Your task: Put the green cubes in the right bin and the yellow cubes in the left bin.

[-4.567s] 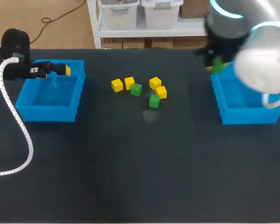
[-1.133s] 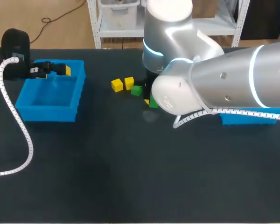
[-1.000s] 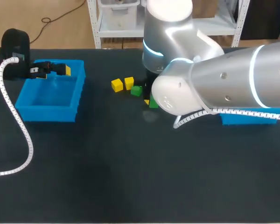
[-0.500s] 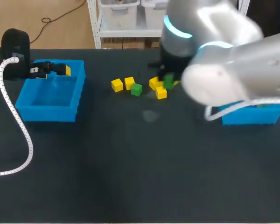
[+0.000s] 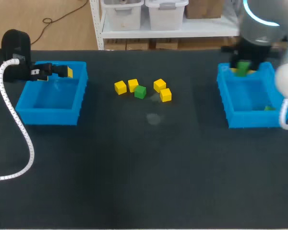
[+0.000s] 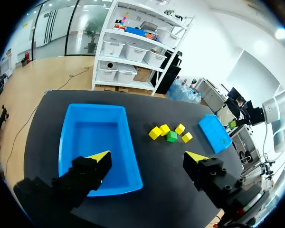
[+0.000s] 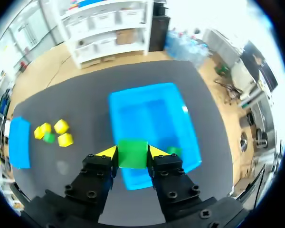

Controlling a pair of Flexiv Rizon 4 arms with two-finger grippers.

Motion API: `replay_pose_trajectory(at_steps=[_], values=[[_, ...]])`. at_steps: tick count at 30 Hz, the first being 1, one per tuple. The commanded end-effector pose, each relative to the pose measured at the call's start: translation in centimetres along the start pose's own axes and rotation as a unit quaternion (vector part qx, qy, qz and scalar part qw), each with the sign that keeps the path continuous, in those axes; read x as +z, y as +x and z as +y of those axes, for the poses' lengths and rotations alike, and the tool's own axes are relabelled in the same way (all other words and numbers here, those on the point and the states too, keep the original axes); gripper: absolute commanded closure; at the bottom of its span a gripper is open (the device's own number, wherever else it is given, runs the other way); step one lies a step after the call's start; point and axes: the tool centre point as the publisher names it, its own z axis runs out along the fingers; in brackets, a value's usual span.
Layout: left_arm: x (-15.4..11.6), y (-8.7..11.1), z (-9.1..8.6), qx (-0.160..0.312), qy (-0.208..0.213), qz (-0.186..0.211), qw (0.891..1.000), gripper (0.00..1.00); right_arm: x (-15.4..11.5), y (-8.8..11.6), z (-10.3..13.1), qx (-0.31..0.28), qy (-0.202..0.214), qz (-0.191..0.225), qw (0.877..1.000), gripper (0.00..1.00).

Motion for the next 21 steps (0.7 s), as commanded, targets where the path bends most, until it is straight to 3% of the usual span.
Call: replay_pose_trajectory(at_steps=[1,2,3,8,12,17,21], values=[[0.0,0.1,0.2,0.001,0.005,-0.003,1.0,0.0,1.2,0.0,-3.8,0.004,0.01,-0.05,0.999,1.0],[0.0,0.1,0.2,0.001,0.005,-0.003,1.0,0.0,1.6,0.0,-4.1,0.006,0.013,-0.042,0.999,0.77],[0.0,0.1,0.2,0.001,0.005,-0.003,1.0,0.0,1.8,0.1,-4.3,0.01,0.018,-0.043,0.999,0.0],[0.0,0.1,0.2,0.001,0.005,-0.003,1.0,0.0,2.4,0.5,-3.9,0.008,0.017,-0.039,0.999,0.0],[0.0,0.1,0.2,0.001,0.005,-0.003,1.0,0.0,1.7,0.2,-1.0,-0.029,-0.004,-0.049,0.998,0.0],[0.0,0.1,0.2,0.001,0.005,-0.003,1.0,0.0,-0.5,-0.7,5.5,-0.135,-0.051,-0.074,0.987,0.0],[0.0,0.1,0.2,0.001,0.005,-0.003,1.0,0.0,-2.2,-1.5,11.8,-0.263,-0.078,-0.091,0.957,0.0]])
